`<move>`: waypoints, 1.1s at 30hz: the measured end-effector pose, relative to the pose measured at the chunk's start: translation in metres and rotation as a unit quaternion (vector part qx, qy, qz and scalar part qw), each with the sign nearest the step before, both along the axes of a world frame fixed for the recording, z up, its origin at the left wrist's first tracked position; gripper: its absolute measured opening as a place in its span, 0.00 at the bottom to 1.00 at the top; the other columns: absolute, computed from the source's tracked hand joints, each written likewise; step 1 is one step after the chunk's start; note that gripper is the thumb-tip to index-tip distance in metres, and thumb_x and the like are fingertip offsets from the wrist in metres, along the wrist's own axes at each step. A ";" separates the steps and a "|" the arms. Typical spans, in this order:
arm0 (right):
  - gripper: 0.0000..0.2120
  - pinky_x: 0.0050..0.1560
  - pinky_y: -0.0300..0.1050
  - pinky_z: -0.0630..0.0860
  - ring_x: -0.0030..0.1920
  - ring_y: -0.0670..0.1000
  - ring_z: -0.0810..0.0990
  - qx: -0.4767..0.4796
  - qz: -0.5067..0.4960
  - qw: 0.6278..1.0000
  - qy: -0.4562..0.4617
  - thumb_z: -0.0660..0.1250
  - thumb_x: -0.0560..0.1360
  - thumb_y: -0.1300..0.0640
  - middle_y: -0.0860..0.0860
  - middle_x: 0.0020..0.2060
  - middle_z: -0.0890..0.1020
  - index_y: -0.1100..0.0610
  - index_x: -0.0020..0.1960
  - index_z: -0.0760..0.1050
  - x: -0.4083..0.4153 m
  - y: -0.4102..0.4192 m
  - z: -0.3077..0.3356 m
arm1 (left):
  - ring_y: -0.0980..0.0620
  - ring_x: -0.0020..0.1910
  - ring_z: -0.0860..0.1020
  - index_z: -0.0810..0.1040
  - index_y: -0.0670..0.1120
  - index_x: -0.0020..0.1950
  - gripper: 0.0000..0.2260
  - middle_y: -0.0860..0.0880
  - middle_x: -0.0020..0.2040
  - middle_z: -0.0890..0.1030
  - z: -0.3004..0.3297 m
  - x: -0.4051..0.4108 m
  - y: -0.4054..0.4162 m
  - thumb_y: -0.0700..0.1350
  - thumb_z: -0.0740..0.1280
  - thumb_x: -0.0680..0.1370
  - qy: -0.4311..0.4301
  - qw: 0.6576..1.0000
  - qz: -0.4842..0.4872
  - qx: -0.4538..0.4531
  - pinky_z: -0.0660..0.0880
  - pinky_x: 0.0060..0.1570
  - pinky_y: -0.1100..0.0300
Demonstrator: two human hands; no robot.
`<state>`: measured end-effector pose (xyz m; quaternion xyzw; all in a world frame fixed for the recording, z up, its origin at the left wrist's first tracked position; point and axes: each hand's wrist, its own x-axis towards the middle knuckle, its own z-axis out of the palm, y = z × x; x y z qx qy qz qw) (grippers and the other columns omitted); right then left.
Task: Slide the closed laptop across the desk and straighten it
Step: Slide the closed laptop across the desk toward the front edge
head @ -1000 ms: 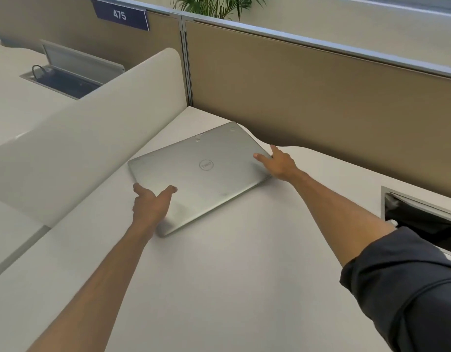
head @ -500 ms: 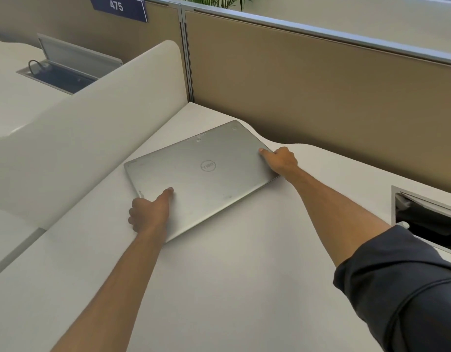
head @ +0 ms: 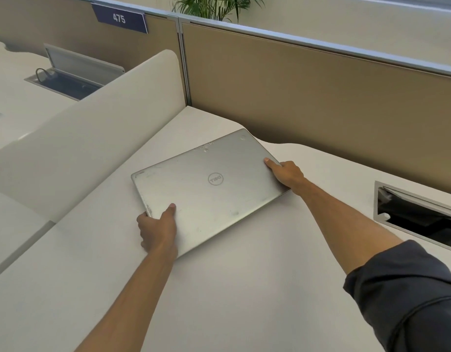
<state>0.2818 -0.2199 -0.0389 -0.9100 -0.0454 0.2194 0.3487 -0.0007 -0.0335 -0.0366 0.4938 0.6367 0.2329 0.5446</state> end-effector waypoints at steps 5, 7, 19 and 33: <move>0.32 0.51 0.48 0.72 0.51 0.59 0.78 -0.003 -0.003 1.000 -0.006 0.60 0.68 0.26 0.53 0.49 0.80 0.55 0.50 0.77 -0.020 -0.028 -0.002 | 0.37 0.63 0.73 0.70 0.44 0.67 0.27 0.44 0.62 0.79 0.000 -0.018 -0.025 0.52 0.72 0.72 0.012 1.000 -0.012 0.003 0.67 0.67 0.44; 0.31 0.50 0.48 0.72 0.50 0.58 0.78 -0.004 -0.003 1.000 -0.011 0.60 0.69 0.27 0.52 0.47 0.79 0.55 0.48 0.77 -0.029 -0.037 -0.001 | 0.37 0.63 0.72 0.70 0.43 0.68 0.27 0.44 0.63 0.78 0.001 -0.025 -0.035 0.52 0.71 0.72 0.022 1.000 -0.016 0.006 0.67 0.66 0.45; 0.25 0.46 0.47 0.70 0.46 0.57 0.78 0.009 -0.006 1.000 -0.003 0.61 0.72 0.30 0.48 0.39 0.78 0.53 0.40 0.75 -0.088 -0.104 0.004 | 0.38 0.63 0.71 0.69 0.45 0.67 0.26 0.46 0.62 0.78 0.005 -0.074 -0.092 0.51 0.71 0.72 0.015 1.000 -0.022 -0.017 0.68 0.64 0.47; 0.28 0.50 0.48 0.69 0.52 0.59 0.77 0.017 -0.027 0.999 0.010 0.57 0.74 0.30 0.54 0.49 0.80 0.55 0.44 0.76 -0.142 -0.195 0.006 | 0.39 0.67 0.68 0.69 0.47 0.69 0.25 0.46 0.66 0.75 0.009 -0.114 -0.158 0.54 0.67 0.75 -0.006 0.998 -0.035 -0.052 0.64 0.60 0.49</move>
